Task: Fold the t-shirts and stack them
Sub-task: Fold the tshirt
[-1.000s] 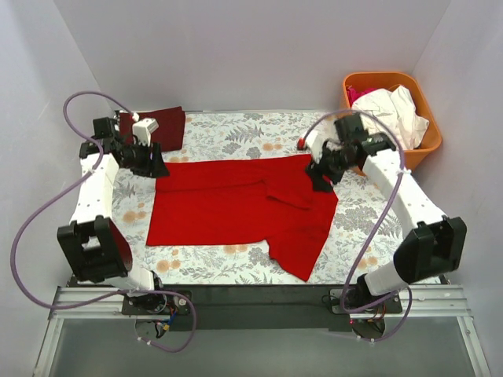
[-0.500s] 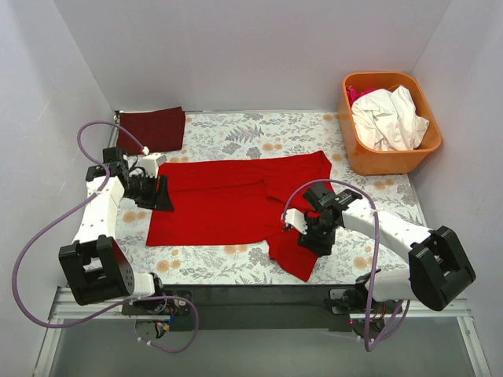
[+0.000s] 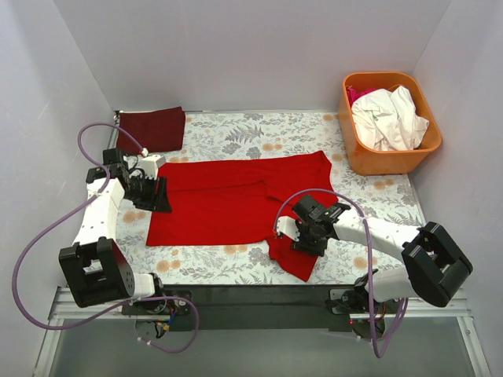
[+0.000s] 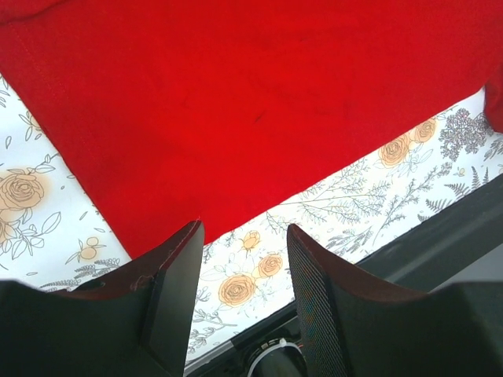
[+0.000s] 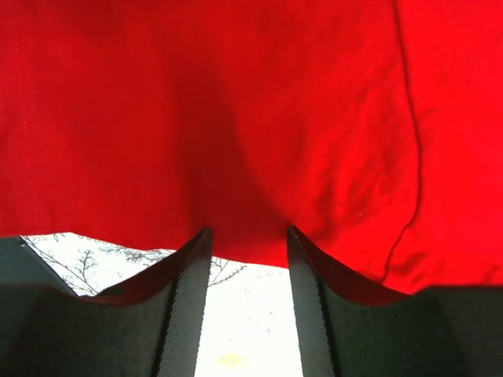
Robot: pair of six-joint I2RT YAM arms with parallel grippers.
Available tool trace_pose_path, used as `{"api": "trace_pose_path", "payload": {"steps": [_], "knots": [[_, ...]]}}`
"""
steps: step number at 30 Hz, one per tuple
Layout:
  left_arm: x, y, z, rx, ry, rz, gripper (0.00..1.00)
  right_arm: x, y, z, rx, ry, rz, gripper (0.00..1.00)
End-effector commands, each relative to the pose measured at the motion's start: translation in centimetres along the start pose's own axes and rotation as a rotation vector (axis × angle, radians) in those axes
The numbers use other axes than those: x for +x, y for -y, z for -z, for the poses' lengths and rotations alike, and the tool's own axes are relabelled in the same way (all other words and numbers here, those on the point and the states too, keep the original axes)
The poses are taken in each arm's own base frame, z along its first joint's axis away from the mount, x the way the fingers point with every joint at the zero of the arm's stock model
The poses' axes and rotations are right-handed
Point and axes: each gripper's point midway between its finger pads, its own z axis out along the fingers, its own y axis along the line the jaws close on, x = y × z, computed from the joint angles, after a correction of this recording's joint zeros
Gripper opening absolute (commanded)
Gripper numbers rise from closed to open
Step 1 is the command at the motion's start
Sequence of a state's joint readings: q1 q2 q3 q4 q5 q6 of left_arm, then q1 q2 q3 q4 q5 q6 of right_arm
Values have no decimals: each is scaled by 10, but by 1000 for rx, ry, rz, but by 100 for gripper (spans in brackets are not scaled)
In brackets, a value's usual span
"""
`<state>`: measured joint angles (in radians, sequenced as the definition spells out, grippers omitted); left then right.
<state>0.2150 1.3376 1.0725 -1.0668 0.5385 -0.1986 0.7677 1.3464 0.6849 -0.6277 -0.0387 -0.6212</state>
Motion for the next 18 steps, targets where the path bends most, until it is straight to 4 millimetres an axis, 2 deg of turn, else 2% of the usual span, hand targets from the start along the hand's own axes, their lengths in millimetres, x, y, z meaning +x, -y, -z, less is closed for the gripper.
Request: {"api": "trace_pose_path", "payload": {"steps": [1,4,5,7,8,14,18], "knots": [[-9,0,6,2,23,-7,46,20,1,-21,62,-75,25,45],[-4,4,8,31,6,-75,42,27,-6,-27,48,-95,20,19],[1,1,7,15,-8,-99,40,29,-7,-28,47,-97,17,2],[14,-2,5,-6,-20,-174,36,24,-4,-24,64,-73,17,1],[18,-7,6,-20,-25,-277,35,20,-2,-21,69,-58,19,1],[51,-20,-1,-1,-129,-629,27,4,1,-9,66,-14,25,1],[61,-36,-9,-21,-181,-788,25,-3,5,-2,69,-3,31,1]]}}
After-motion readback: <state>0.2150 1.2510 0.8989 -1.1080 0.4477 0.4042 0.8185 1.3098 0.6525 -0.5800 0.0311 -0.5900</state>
